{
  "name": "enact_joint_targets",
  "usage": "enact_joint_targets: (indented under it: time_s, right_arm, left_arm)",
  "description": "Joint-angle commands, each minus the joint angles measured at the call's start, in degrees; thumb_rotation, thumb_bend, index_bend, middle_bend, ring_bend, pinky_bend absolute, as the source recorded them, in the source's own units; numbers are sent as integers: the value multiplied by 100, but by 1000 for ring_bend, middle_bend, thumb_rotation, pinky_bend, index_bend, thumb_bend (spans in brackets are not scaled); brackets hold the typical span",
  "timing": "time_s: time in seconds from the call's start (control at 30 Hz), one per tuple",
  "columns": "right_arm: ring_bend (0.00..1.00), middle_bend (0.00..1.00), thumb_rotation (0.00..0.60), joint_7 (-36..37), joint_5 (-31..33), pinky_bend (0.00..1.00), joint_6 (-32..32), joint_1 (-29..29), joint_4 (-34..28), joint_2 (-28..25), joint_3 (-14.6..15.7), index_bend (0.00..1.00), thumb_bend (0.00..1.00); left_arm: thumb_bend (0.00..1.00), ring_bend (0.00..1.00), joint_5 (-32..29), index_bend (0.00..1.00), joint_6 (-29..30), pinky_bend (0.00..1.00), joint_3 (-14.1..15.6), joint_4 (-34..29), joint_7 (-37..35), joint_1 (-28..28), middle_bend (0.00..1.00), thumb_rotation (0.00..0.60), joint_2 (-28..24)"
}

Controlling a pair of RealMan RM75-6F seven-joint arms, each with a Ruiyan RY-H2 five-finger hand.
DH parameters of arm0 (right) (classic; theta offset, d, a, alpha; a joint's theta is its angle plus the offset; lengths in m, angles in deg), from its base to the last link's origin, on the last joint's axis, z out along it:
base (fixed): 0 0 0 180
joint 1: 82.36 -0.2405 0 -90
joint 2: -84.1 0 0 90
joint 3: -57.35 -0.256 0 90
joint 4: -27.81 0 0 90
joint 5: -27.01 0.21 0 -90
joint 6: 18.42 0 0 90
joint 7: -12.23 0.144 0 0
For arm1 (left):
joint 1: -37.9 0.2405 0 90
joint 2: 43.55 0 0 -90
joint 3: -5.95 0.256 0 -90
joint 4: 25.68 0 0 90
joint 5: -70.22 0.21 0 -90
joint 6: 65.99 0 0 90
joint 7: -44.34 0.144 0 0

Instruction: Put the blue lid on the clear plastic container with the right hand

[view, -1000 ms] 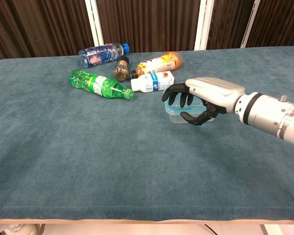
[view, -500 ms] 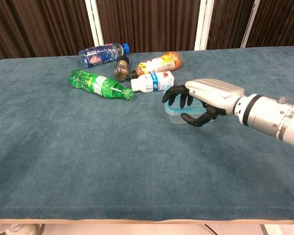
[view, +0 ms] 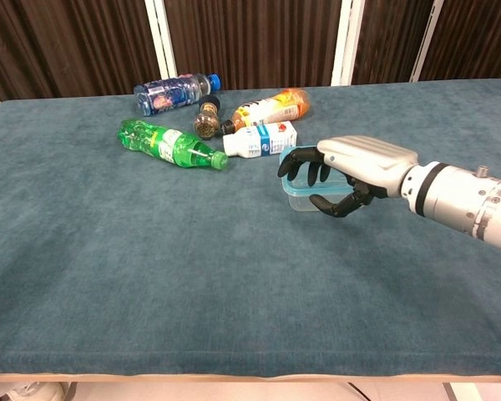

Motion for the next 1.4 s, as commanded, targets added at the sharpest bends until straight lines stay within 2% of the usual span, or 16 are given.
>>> enact_joint_targets:
  time_s: [0.03, 0.17, 0.4, 0.53, 0.57, 0.63, 0.67, 0.77, 0.83, 0.93, 1.1, 1.4]
  right_arm:
    - [370, 382, 600, 24, -67, 460, 127, 27, -97, -73, -4, 372, 652]
    - [368, 381, 600, -94, -264, 460, 550, 135, -315, -281, 2, 371, 651]
    - [333, 356, 600, -939, -578, 458, 1645, 594, -912, -836, 12, 347, 651]
    - [294, 323, 600, -1113, -569, 415, 1774, 707, -1100, -978, 25, 322, 641]
    - [265, 299, 600, -1199, -570, 375, 1859, 773, -1191, -1059, 35, 305, 630]
    - [224, 266, 600, -1494, -537, 323, 2219, 1130, -1610, -1419, 151, 280, 601]
    - [204, 250, 600, -1728, -517, 305, 2634, 1587, -1982, -1769, 390, 265, 581]
    - [158, 205, 600, -2144, -370, 298, 3099, 2250, -2545, -2240, 741, 210, 519]
    - [139, 186, 600, -2211, -332, 297, 3364, 2611, -2654, -2427, 939, 176, 475]
    - [102, 146, 600, -2069, -317, 236, 3702, 3069, -2509, -2610, 1146, 115, 425]
    - [38, 71, 600, -1351, -203, 155, 3787, 3385, -2254, -2736, 1126, 31, 405]
    - [10, 40, 600, -1441, -200, 137, 3435, 3449, -2399, -2894, 1033, 0, 400]
  left_arm:
    - [330, 217, 0, 179, 5, 425, 1, 0, -4, 3, 201, 600, -3]
    - [330, 217, 10, 179, 0, 425, 1, 4, 0, -3, 201, 600, 3]
    - [330, 217, 37, 179, 6, 425, 7, -1, 65, -1, 201, 600, 23]
    - [330, 217, 38, 179, 8, 425, 6, -1, 73, -1, 201, 600, 28]
    - [330, 217, 38, 179, 9, 425, 4, 1, 76, -2, 201, 600, 29]
    - [331, 217, 35, 179, 38, 425, -6, 7, 84, 9, 201, 600, 35]
    - [331, 217, 29, 179, 72, 425, -19, 14, 82, 21, 200, 600, 40]
    - [331, 217, 44, 180, 122, 425, -32, 36, 96, 36, 200, 600, 60]
    - [331, 217, 52, 180, 154, 425, -40, 46, 107, 47, 200, 600, 74]
    - [332, 217, 61, 181, 186, 425, -54, 72, 161, 57, 197, 600, 110]
    - [332, 217, 30, 181, 174, 425, -76, 77, 320, 59, 195, 600, 168]
    - [332, 217, 29, 181, 265, 425, -123, 119, 330, 79, 188, 600, 226]
